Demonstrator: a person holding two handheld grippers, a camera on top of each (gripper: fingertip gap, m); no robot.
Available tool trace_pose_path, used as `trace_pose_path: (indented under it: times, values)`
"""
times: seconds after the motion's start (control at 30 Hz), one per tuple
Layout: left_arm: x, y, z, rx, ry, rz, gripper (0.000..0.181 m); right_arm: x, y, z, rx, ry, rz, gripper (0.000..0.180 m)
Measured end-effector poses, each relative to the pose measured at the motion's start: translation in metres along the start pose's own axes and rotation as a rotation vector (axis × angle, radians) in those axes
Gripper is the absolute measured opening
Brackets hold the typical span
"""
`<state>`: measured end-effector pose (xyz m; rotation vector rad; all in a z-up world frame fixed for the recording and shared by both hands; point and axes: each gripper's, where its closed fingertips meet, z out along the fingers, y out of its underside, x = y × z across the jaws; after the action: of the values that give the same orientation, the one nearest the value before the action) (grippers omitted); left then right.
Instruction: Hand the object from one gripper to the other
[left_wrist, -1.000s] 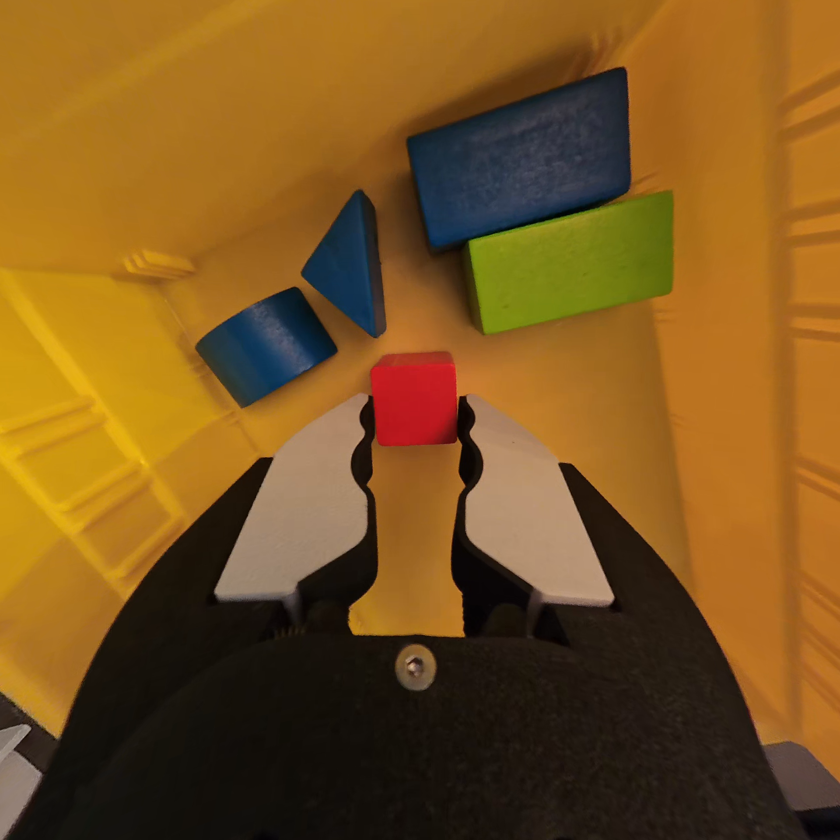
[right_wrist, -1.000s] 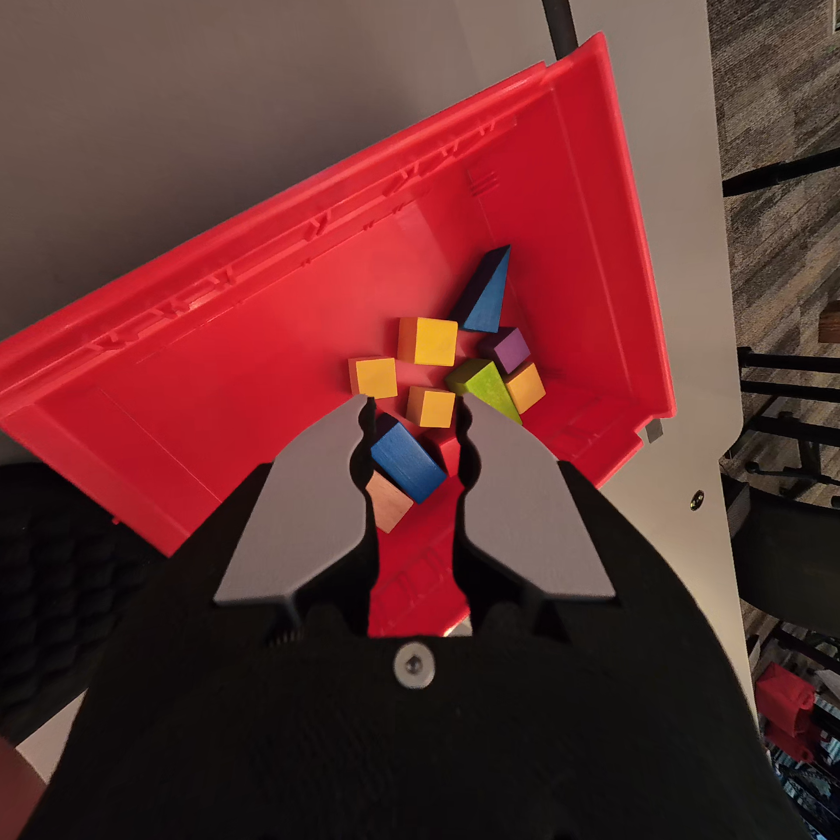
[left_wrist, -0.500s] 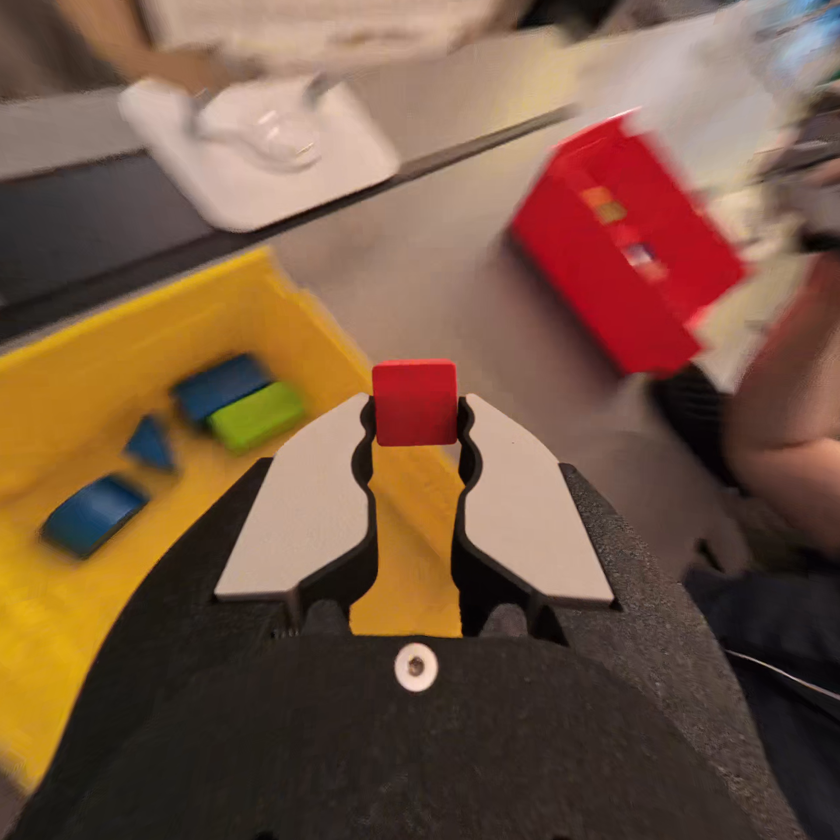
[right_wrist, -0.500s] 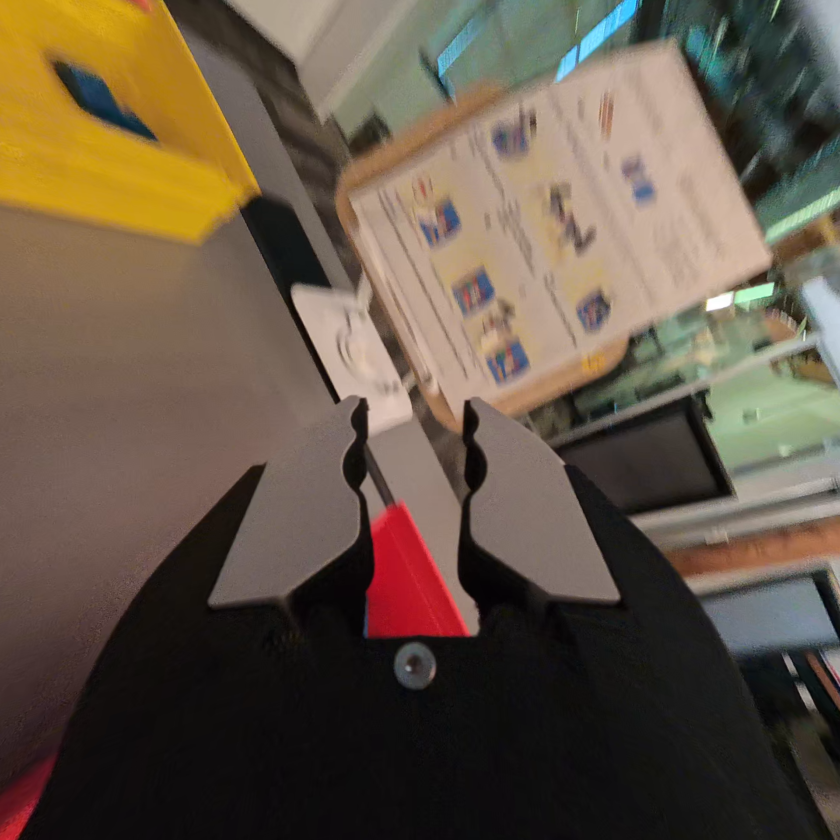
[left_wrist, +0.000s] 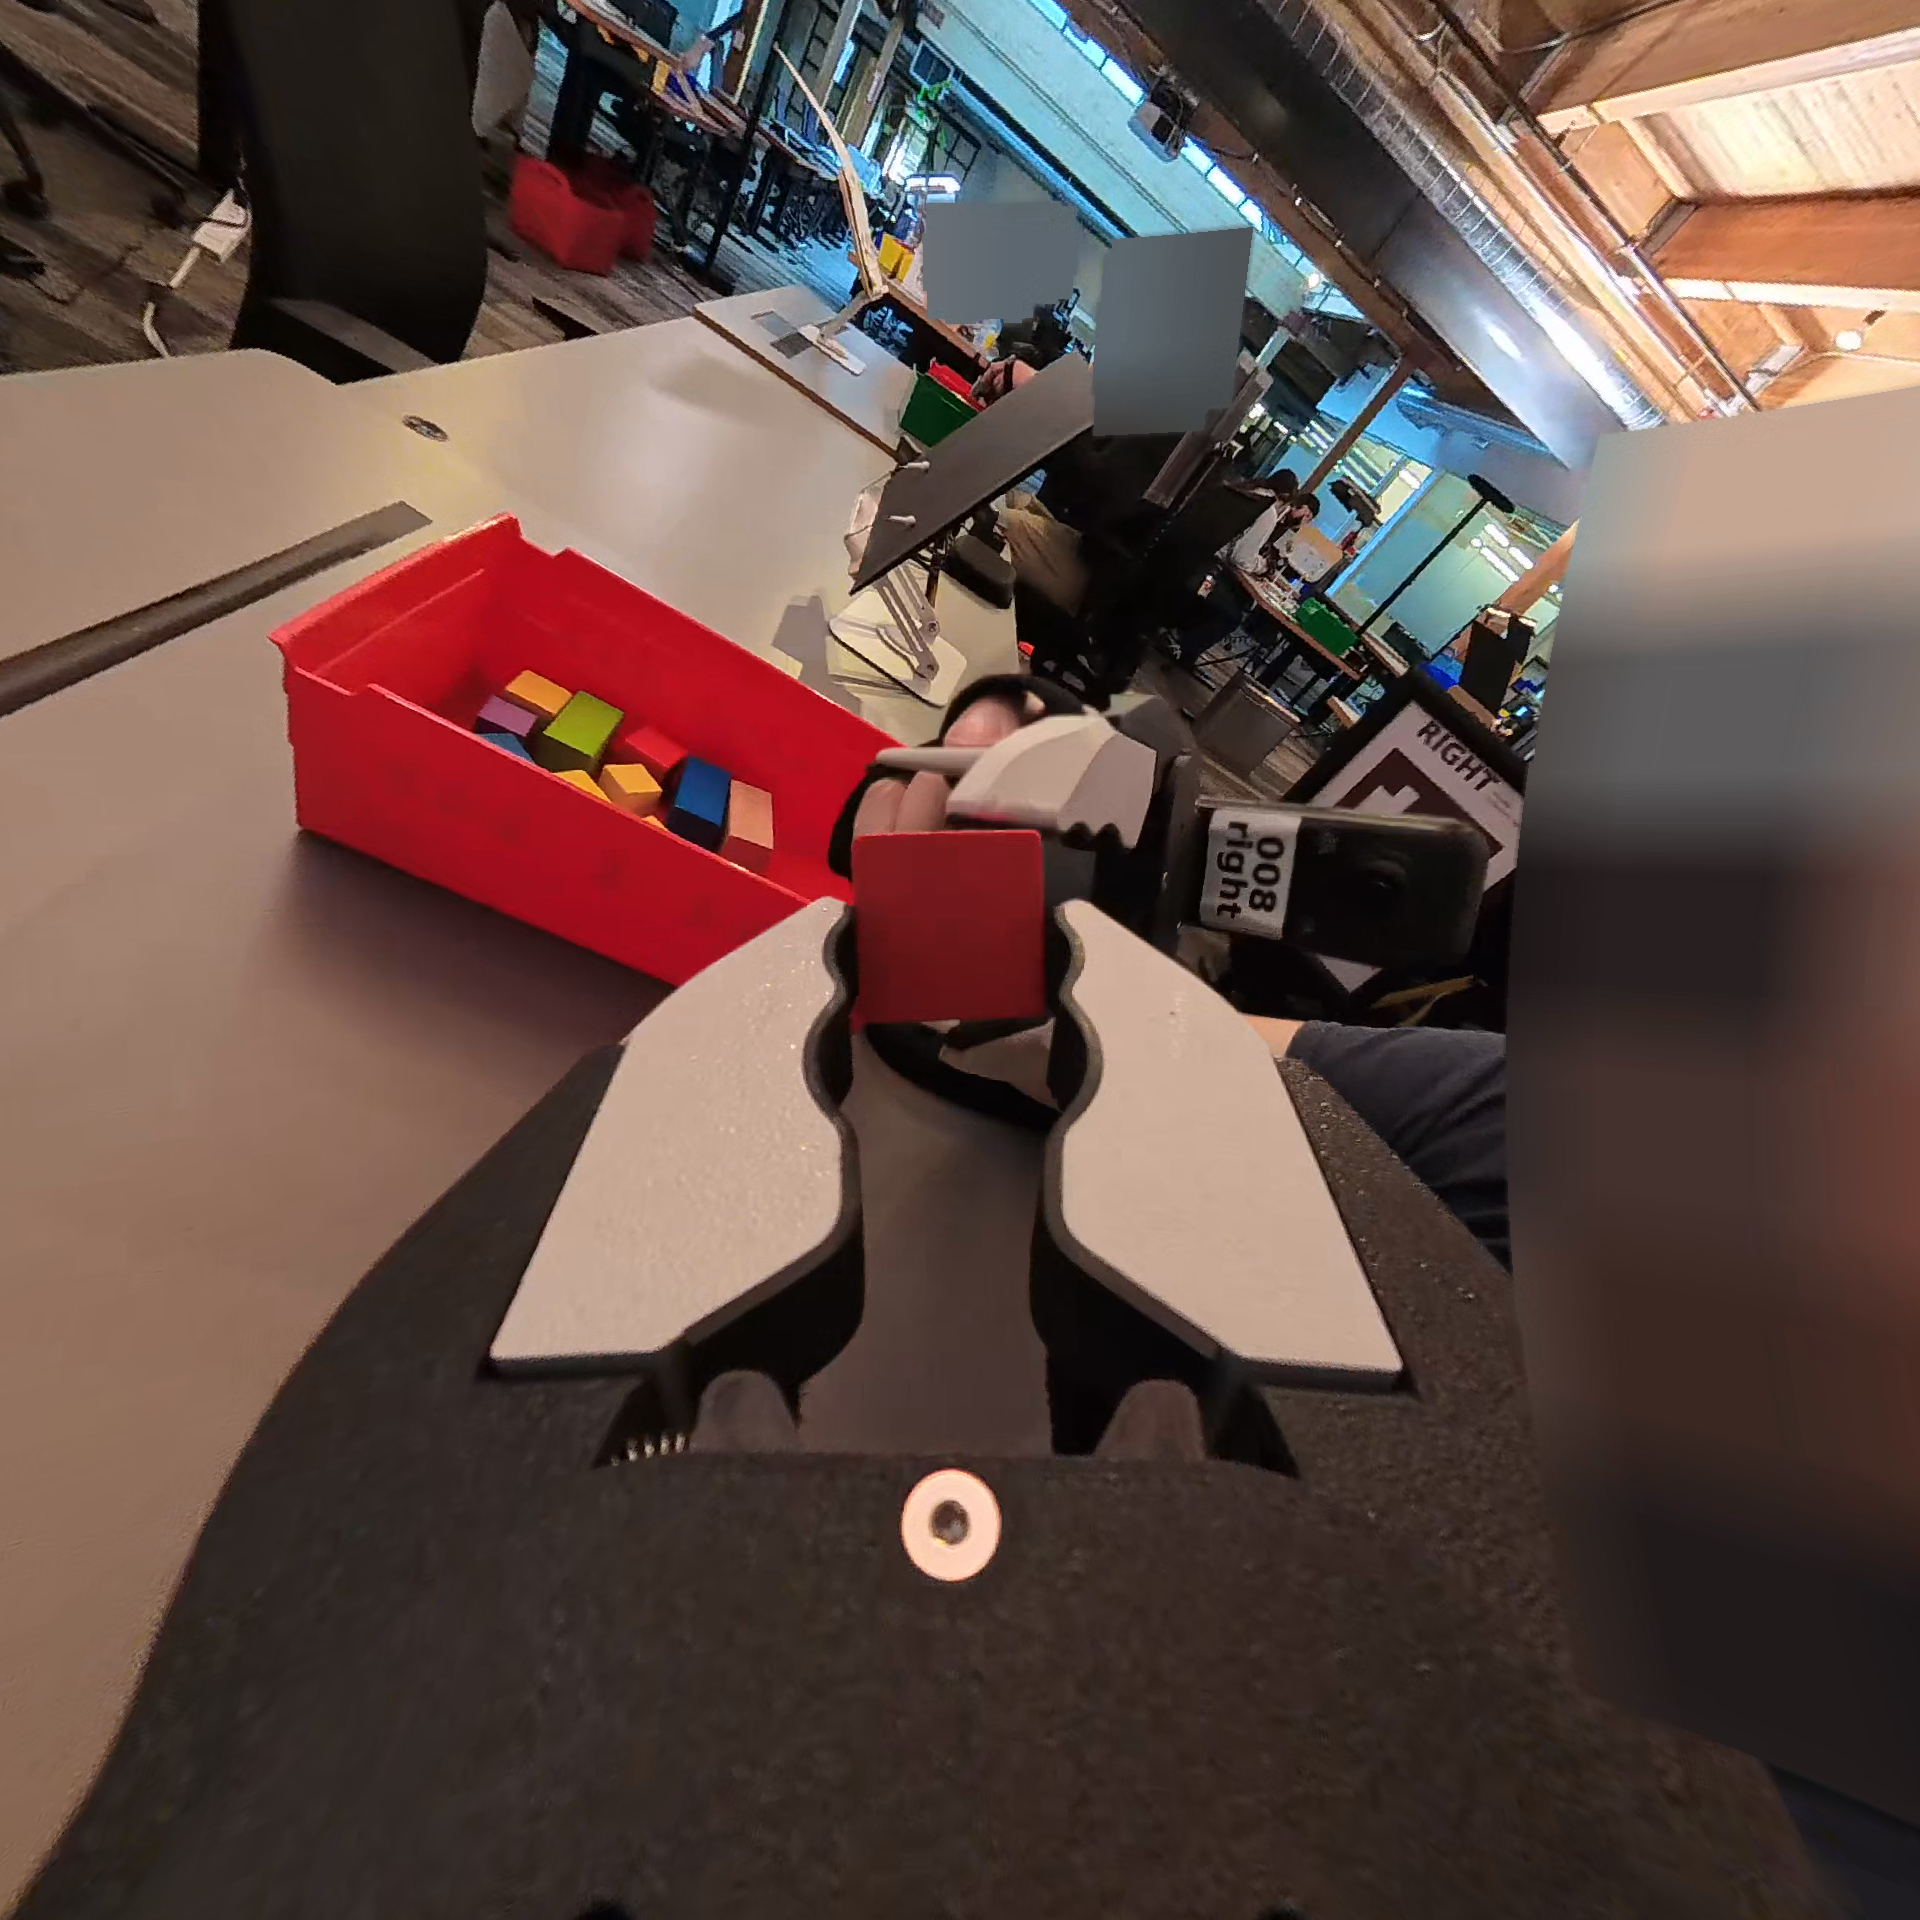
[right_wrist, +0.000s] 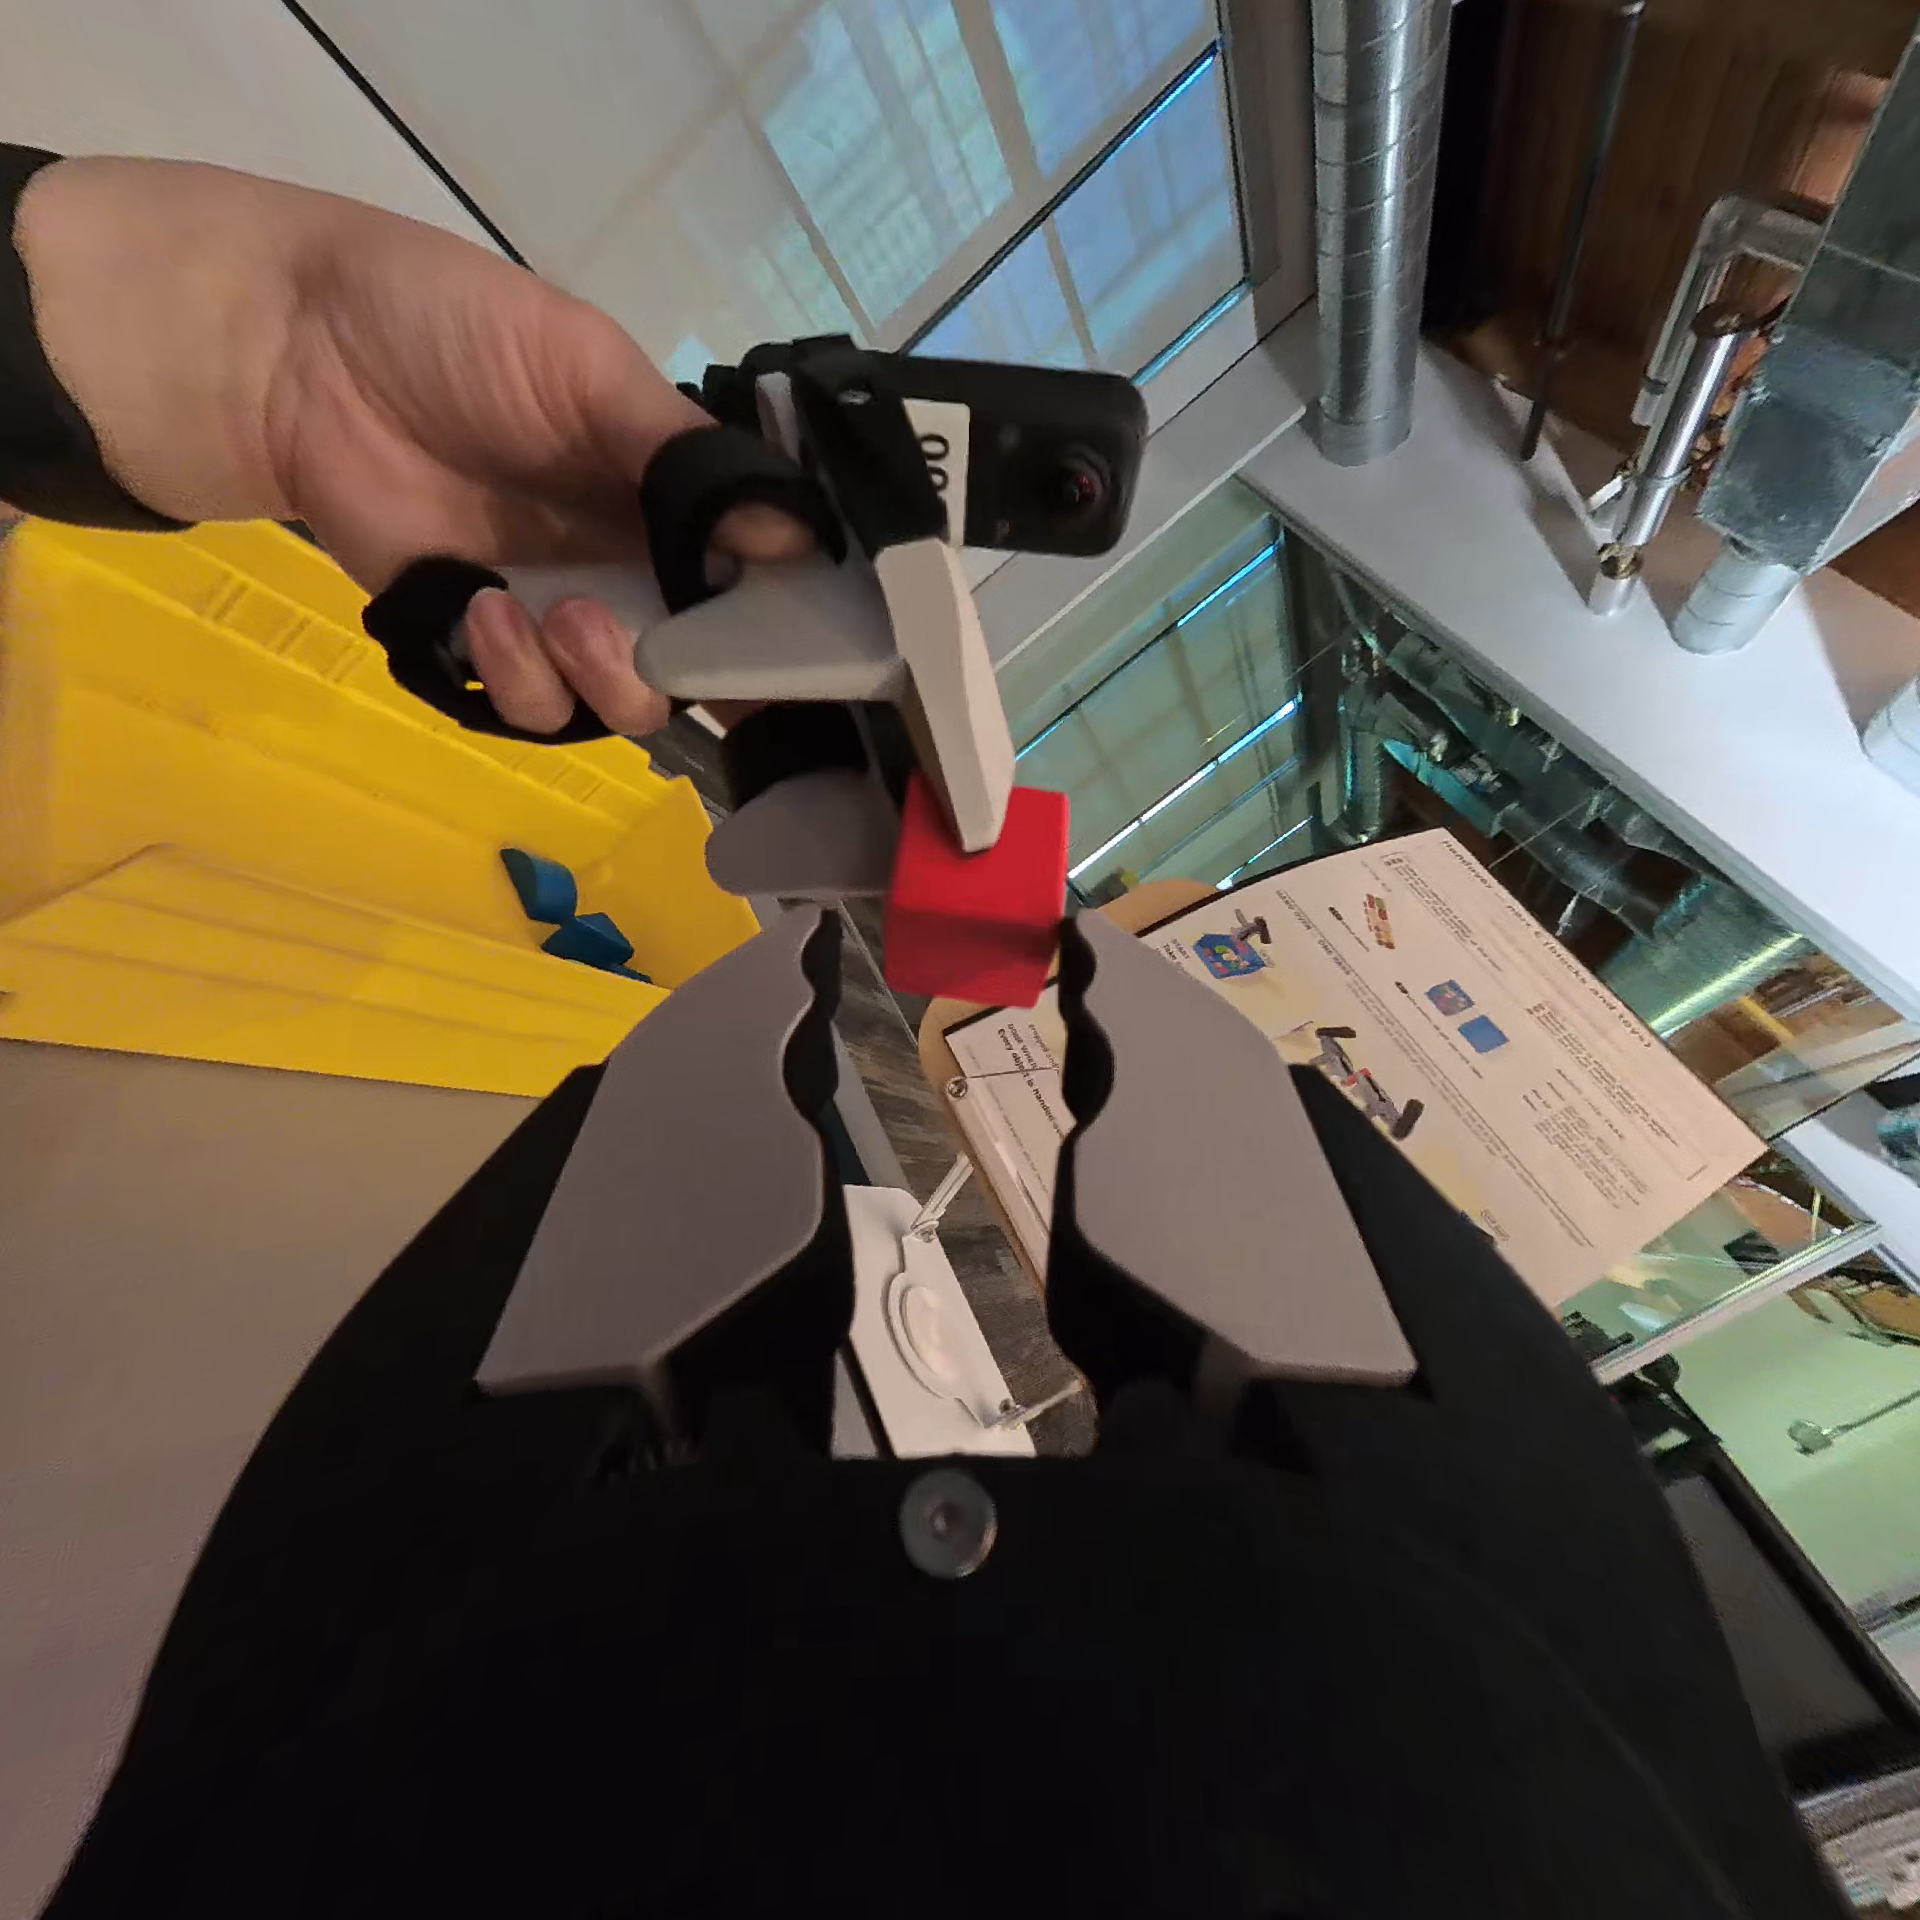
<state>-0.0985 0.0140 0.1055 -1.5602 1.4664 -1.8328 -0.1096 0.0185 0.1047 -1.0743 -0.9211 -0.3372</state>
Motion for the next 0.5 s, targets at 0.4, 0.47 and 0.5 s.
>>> trace_pose_path:
  times: [0.4, 0.47, 0.5]
  values:
    - [0.001, -0.004, 0.001, 0.034, 0.058, -0.072, 0.031, 0.011, 0.005, -0.006, -0.083, -0.049, 0.009, 0.034]
    - [-0.012, -0.012, -0.014, 0.080, -0.024, -0.083, 0.014, 0.026, 0.020, -0.019, -0.200, -0.096, 0.006, 0.034]
    - [-0.018, -0.017, -0.025, 0.114, -0.076, -0.079, 0.011, 0.037, 0.033, -0.031, -0.289, -0.131, 0.035, 0.034]
